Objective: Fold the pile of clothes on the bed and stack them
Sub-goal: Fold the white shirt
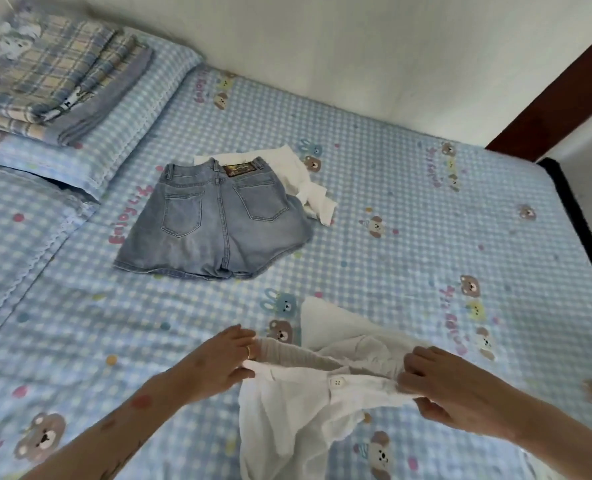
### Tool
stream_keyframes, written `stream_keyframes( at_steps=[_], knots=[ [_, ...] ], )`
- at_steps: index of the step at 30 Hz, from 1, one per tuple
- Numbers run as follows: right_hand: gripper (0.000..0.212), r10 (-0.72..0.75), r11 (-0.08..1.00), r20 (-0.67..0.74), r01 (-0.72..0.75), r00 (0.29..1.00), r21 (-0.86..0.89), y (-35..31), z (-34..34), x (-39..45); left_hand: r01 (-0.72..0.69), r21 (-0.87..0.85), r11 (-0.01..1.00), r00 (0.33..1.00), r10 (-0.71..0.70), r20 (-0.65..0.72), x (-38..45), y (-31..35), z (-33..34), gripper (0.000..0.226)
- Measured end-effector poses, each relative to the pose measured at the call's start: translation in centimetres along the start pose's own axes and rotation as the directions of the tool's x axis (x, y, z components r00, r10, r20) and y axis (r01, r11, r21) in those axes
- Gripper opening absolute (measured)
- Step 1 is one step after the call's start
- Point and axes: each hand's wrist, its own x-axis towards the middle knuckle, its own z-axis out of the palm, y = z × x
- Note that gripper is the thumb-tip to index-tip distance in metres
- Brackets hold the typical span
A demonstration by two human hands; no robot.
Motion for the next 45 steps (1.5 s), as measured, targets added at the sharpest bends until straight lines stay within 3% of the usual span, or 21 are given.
stream_keyframes(
  at_steps=[3, 5, 7, 10, 12, 14, 16, 17, 19, 21, 24, 27, 29, 31, 34, 39, 41, 43, 45],
  knots=[
    [0.047, 0.081, 0.997, -0.002, -0.081, 0.997, -0.013, -2.0, -0.9, -3.8, -0.052, -0.023, 0.998, 0.999, 0.052, 0.005, -1.0, 4.5, -4.2, 0.025],
    [0.055, 0.121, 0.993, 0.005, -0.121, 0.993, -0.009, -3.6, -1.6, -6.4, -0.092, -0.041, 0.995, 0.994, 0.090, -0.056, -1.5, 7.8, -6.9, 0.034],
    [0.054, 0.163, 0.987, -0.008, -0.163, 0.987, -0.004, -4.9, -2.3, -8.9, -0.093, -0.102, 0.990, 0.993, 0.085, -0.081, -2.3, 10.8, -9.6, 0.034],
    [0.041, 0.257, 0.966, -0.116, -0.256, 0.959, 0.031, -6.7, -4.2, -12.3, -0.109, -0.024, 0.994, 0.984, 0.105, -0.143, -4.0, 14.7, -12.2, 0.011],
    [0.041, 0.315, 0.949, -0.177, -0.311, 0.932, 0.049, -7.6, -5.5, -13.9, -0.036, -0.094, 0.995, 0.980, 0.017, -0.197, -5.0, 17.0, -12.9, 0.014],
    [0.041, 0.356, 0.934, -0.225, -0.355, 0.907, 0.049, -8.4, -6.7, -15.3, 0.078, -0.149, 0.986, 0.982, -0.101, -0.157, -5.7, 19.1, -14.2, 0.014],
    [0.035, 0.394, 0.916, -0.257, -0.400, 0.883, 0.031, -8.9, -7.7, -16.5, 0.110, -0.113, 0.987, 0.982, -0.126, -0.141, -6.8, 20.7, -15.9, 0.020],
    [0.031, 0.413, 0.907, -0.265, -0.419, 0.871, 0.034, -9.2, -8.2, -17.3, 0.124, -0.198, 0.972, 0.971, -0.160, -0.176, -7.1, 21.0, -16.2, 0.021],
    [0.028, 0.446, 0.893, -0.267, -0.444, 0.854, 0.069, -9.9, -8.8, -18.5, 0.119, -0.201, 0.972, 0.966, -0.161, -0.203, -8.3, 21.3, -17.5, 0.020],
    [0.025, 0.482, 0.874, -0.239, -0.443, 0.843, 0.200, -10.4, -8.6, -19.4, 0.198, -0.190, 0.962, 0.958, -0.231, -0.171, -9.4, 21.9, -18.3, 0.025],
    [0.021, 0.505, 0.817, -0.181, -0.400, 0.844, 0.415, -10.8, -8.7, -20.4, 0.310, -0.262, 0.914, 0.945, -0.326, -0.019, -10.4, 22.9, -19.5, 0.025],
    [0.025, 0.508, 0.777, -0.179, -0.359, 0.843, 0.517, -10.9, -9.6, -21.2, 0.315, -0.309, 0.897, 0.949, -0.304, 0.084, -10.8, 24.3, -20.2, 0.012],
    [0.023, 0.508, 0.759, -0.192, -0.332, 0.840, 0.560, -10.9, -10.1, -21.6, 0.281, -0.336, 0.899, 0.960, -0.254, 0.121, -11.0, 25.3, -20.1, 0.017],
    [0.018, 0.492, 0.752, -0.203, -0.296, 0.847, 0.589, -10.7, -10.4, -22.1, 0.274, -0.385, 0.881, 0.962, -0.248, 0.115, -11.1, 26.1, -20.4, 0.027],
    [0.010, 0.486, 0.657, -0.140, -0.256, 0.863, 0.709, -10.2, -11.2, -23.3, 0.359, -0.518, 0.776, 0.923, -0.379, 0.072, -11.5, 26.6, -21.1, 0.025],
    [0.023, 0.515, 0.625, -0.193, -0.213, 0.835, 0.751, -9.8, -13.1, -23.5, 0.348, -0.748, 0.565, 0.868, -0.495, 0.031, -12.1, 27.7, -21.4, 0.035],
    [0.026, 0.542, 0.531, -0.168, -0.181, 0.823, 0.828, -9.7, -13.6, -23.2, 0.309, -0.782, 0.541, 0.860, -0.510, -0.013, -12.0, 28.1, -21.7, 0.030],
    [0.041, 0.535, 0.435, -0.092, -0.180, 0.840, 0.882, -9.6, -13.8, -22.8, 0.334, -0.769, 0.546, 0.855, -0.518, 0.004, -12.0, 27.9, -21.8, 0.048],
    [0.035, 0.505, 0.446, -0.055, -0.206, 0.862, 0.871, -9.6, -13.7, -22.3, 0.403, -0.674, 0.619, 0.853, -0.521, 0.031, -11.9, 27.5, -21.7, 0.035]
  ],
)
